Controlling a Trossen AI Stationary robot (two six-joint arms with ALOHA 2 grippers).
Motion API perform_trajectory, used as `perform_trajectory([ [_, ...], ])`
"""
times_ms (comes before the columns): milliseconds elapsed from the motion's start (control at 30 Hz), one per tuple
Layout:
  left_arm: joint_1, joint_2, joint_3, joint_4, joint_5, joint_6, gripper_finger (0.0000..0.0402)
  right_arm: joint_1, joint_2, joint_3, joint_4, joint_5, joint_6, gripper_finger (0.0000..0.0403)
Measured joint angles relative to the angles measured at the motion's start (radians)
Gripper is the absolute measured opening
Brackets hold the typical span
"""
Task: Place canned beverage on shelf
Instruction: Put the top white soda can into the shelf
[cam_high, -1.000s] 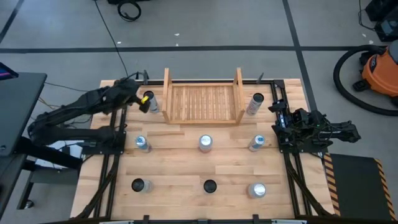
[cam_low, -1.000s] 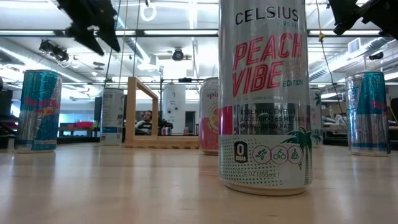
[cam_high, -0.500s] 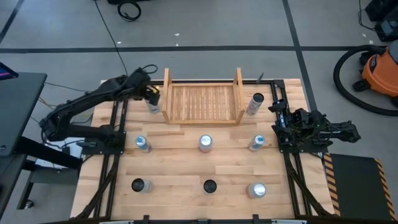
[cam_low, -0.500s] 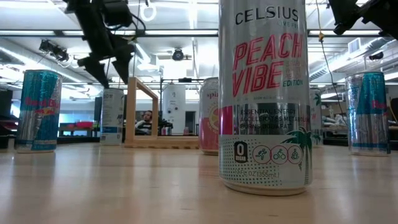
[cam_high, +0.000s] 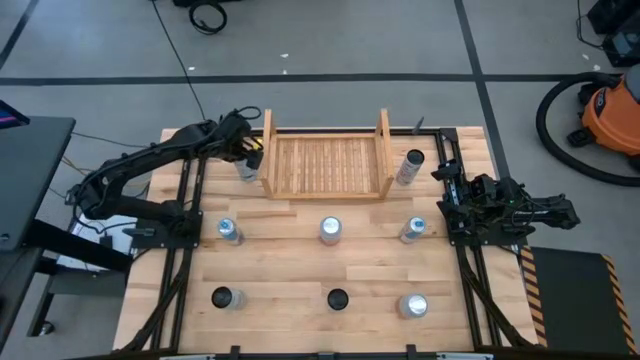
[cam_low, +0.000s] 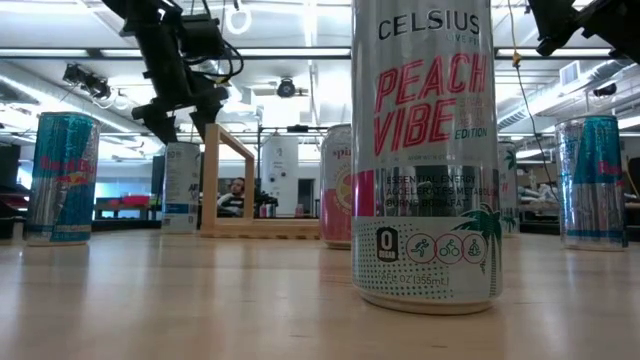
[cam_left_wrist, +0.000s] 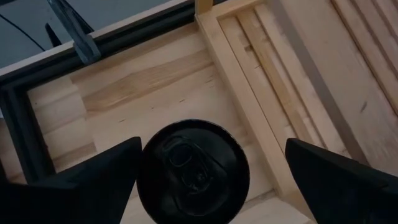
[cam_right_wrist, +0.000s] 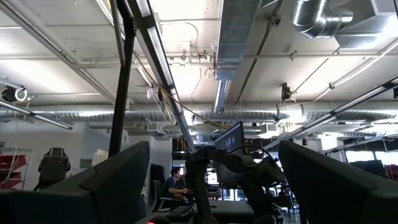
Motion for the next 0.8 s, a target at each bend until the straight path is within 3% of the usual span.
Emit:
perform_trajectory([
  [800, 0.029, 0.050, 0.000, -0.071, -0.041, 0.028, 0.0389, 0.000, 0.000, 0.000, 0.000, 0.000, 0.000, 0.0367],
])
